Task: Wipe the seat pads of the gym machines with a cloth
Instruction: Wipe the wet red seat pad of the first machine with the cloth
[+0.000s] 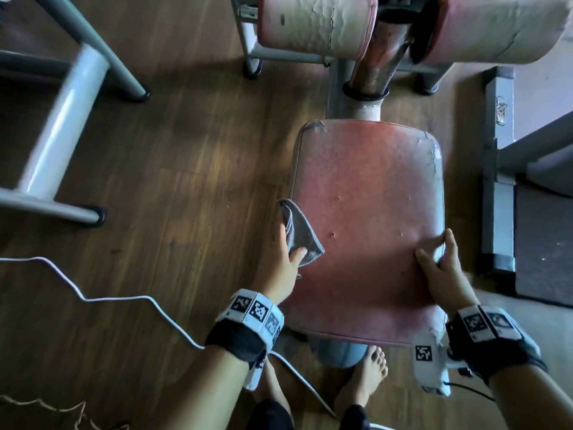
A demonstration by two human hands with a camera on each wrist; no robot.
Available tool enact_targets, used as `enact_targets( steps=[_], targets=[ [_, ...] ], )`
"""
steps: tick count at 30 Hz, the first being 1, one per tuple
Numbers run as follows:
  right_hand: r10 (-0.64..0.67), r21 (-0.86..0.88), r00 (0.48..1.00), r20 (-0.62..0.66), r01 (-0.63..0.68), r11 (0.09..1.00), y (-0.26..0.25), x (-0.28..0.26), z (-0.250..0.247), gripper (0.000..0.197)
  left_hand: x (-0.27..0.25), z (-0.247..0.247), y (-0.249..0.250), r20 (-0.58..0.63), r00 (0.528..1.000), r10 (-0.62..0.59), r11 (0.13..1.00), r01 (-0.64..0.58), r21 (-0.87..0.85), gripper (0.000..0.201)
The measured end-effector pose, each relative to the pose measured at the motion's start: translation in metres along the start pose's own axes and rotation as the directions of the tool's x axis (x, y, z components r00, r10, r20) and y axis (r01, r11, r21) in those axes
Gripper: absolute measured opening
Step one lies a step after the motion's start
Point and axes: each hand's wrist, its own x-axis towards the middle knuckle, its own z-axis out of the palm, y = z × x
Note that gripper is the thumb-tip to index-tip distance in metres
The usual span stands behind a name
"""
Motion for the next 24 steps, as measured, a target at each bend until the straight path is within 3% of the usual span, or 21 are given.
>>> enact_targets(
  steps=[3,5,9,12,16,21,24],
  targets=[
    [0.065,0.075,0.994,0.086,-0.072,0.995,0.018,-0.017,-0.004,0.087,0.005,-0.002,0.007,0.038,0.999,-0.032,0.993,0.036,-0.113,0.071],
    [0.106,0.132,0.989,0.104,-0.119,0.984,0.025,-0.033,-0.003,0.078,0.023,-0.004,0.012,0.065,0.997,-0.038,0.983,0.049,-0.179,0.067],
    [0.078,0.093,0.994,0.079,-0.086,0.992,0.042,-0.058,0.002,0.071,0.033,0.004,0.001,0.03,1.0,0.007,0.965,0.001,-0.262,0.07],
    [0.042,0.077,0.998,0.05,-0.046,0.996,0.034,-0.067,0.008,0.079,-0.001,0.009,-0.01,0.076,0.997,0.024,0.979,-0.008,-0.204,0.069],
    [0.045,0.053,0.999,-0.023,-0.044,0.998,0.028,-0.069,0.014,0.072,-0.046,0.017,-0.032,0.023,0.998,0.056,0.998,-0.055,-0.02,0.074],
    [0.059,0.005,0.998,-0.028,-0.059,0.998,0.03,-0.064,0.014,0.073,-0.015,0.024,-0.021,-0.034,0.999,0.01,0.994,-0.014,-0.108,0.081],
    [0.06,0.014,0.997,-0.039,-0.06,0.998,0.026,-0.065,0.014,0.072,-0.001,0.027,-0.019,-0.005,1.0,-0.005,0.983,0.004,-0.183,0.078]
  ],
)
